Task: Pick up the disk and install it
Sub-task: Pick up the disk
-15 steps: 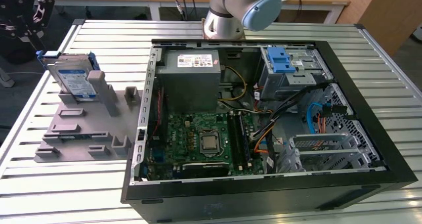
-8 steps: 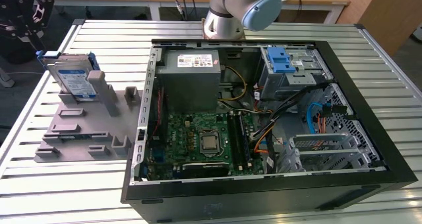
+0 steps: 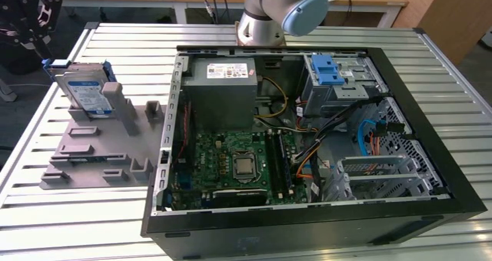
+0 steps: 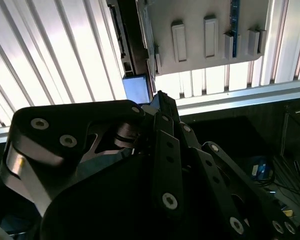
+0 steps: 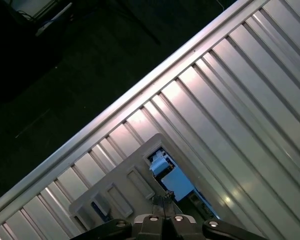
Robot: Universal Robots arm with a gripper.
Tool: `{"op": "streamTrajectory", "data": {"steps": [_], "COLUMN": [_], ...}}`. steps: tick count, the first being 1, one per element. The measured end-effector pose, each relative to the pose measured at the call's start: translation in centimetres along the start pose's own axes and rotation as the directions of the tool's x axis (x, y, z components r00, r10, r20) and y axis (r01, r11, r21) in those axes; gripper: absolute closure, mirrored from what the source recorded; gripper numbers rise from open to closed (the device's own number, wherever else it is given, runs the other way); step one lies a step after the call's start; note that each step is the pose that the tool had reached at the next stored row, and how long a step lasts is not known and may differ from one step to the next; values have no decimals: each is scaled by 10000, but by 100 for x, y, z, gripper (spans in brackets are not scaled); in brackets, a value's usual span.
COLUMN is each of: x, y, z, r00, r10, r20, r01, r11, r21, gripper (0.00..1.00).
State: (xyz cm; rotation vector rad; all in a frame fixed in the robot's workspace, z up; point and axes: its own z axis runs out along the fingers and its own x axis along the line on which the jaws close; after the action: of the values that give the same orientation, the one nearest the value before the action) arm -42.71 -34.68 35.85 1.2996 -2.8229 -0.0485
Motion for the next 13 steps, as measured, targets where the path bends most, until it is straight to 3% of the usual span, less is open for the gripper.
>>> {"op": "streamTrajectory", "data": {"steps": [13], "x": [3], "y": [3], "z": [0], "r00": [9966], "r10": [-826], "r20": [-36], "r01": [826], "r11": [9966], "r21": [13], "gripper": [89]}}
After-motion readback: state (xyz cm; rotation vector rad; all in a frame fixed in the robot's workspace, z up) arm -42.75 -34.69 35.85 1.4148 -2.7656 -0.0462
